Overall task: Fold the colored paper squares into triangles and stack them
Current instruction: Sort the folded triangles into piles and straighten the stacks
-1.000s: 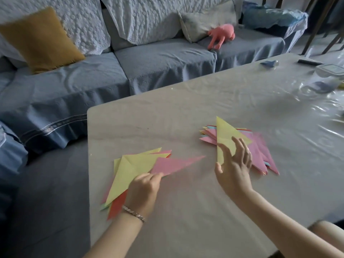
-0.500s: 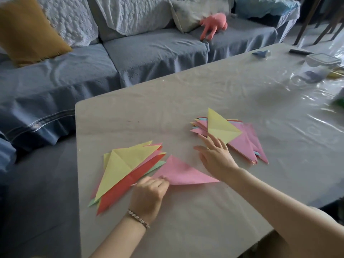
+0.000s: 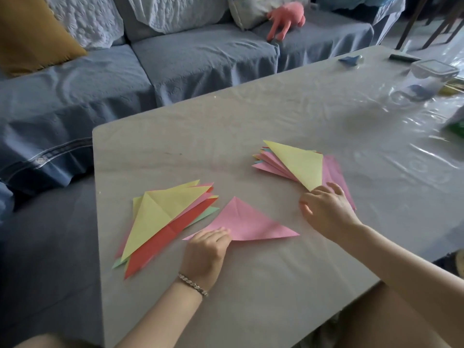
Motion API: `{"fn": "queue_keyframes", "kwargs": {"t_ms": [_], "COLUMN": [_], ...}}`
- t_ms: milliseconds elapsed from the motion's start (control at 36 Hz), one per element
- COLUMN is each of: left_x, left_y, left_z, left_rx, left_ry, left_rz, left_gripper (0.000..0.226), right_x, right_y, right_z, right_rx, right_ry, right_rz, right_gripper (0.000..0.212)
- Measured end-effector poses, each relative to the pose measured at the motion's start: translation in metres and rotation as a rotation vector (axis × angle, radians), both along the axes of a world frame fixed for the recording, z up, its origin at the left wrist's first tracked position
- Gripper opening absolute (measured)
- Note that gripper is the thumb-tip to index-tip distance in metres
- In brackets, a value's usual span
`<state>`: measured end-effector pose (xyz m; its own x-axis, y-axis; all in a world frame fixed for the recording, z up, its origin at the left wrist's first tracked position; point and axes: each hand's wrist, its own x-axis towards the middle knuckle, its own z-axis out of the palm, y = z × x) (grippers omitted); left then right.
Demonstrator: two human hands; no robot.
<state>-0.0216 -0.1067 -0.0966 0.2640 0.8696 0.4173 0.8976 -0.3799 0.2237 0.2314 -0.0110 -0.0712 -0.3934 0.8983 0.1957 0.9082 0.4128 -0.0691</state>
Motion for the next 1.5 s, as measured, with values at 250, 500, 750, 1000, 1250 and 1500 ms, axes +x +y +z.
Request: {"fn": "queue_keyframes", "kwargs": {"t_ms": [250, 500, 750, 1000, 1250, 1500], "left_x": [0.005, 0.008, -0.004, -0.023, -0.03, -0.076], "left_y": [0.005, -0.019, -0.039, -0.05, -0.051, -0.01], "left_z": [-0.009, -0.022, -0.022, -0.017, -0.009, 0.016], "left_rx": [-0.073, -0.272, -0.387, -0.46, -0.294, -0.193], "left_ry": [-0.073, 0.169, 0.25, 0.124, 0.145, -0.045], "left_rz": [0.051, 0.091, 0.195, 0.308, 0.402, 0.59], "left_gripper": [0.032, 0.043, 0.066, 0.071, 0.044, 0.032], "right_x": [-0.068, -0.075, -0.048, -0.007, -0.015, -0.06], "right_y": [-0.062, -0.093, -0.099, -0.105, -0.105, -0.062], "right_z": [-0.009, -0.038, -0.033, -0.034, -0.028, 0.005], "right_rx": [-0.343, -0.406, -0.25, -0.213, -0.242, -0.403], "right_ry": [0.255, -0.039, -0.065, -0.061, -0.002, 0.163], "right_rz": [0.299, 0.267, 0.118, -0.018, -0.071, -0.199], "right_gripper": [0.072, 0.071, 0.073, 0.071, 0.063, 0.055]}}
